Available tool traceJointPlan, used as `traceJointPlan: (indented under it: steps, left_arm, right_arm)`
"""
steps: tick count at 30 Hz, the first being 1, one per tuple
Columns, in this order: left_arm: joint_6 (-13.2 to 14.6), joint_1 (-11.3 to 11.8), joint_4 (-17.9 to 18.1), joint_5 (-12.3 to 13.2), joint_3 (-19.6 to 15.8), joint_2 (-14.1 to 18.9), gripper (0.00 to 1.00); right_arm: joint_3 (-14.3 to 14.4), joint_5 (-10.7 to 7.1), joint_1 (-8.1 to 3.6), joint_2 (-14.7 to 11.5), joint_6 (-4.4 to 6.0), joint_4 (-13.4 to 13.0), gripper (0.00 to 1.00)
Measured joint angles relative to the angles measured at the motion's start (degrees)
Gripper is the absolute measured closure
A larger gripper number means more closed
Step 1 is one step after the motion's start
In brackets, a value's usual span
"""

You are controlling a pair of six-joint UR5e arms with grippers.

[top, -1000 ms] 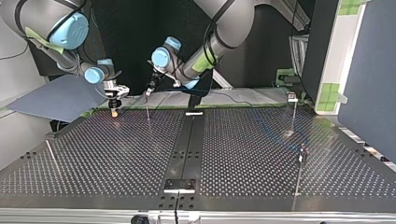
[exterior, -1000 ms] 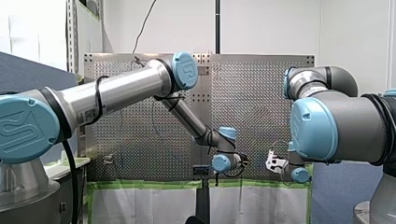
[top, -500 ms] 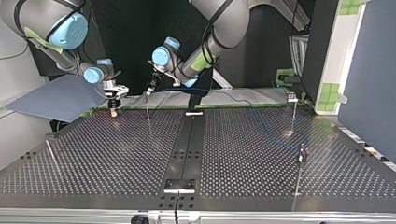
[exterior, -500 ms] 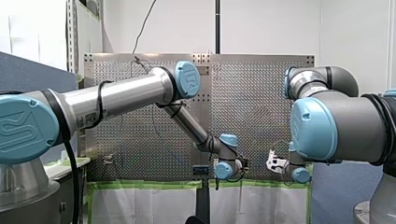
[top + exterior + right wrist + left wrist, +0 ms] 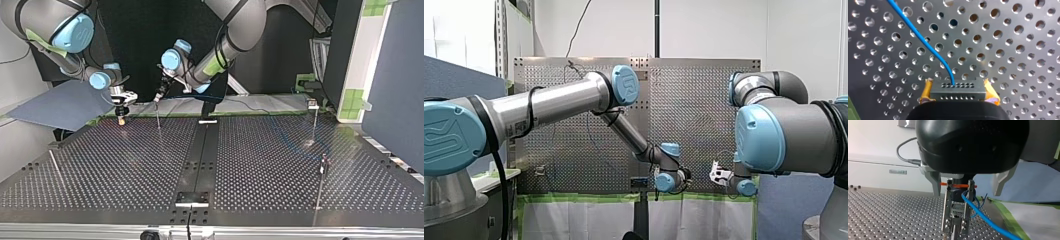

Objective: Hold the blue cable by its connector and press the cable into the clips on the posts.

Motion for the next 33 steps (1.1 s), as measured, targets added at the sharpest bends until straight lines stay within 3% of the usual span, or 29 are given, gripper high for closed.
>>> traceJointPlan:
  steps: [6,33]
  left_arm:
    - [1.64,-0.17,0.01,-0.13,0.03,-0.01,0.02]
    - [1.4,0.02,-0.48,-0.33,0.0,0.02,0.02]
  right_arm:
    - [-0.03,0.0,0.0,0.0,0.3,-0.1,1.0]
    - [-0.05,0.0,-0.12,0.13,0.44,-0.25,1.0]
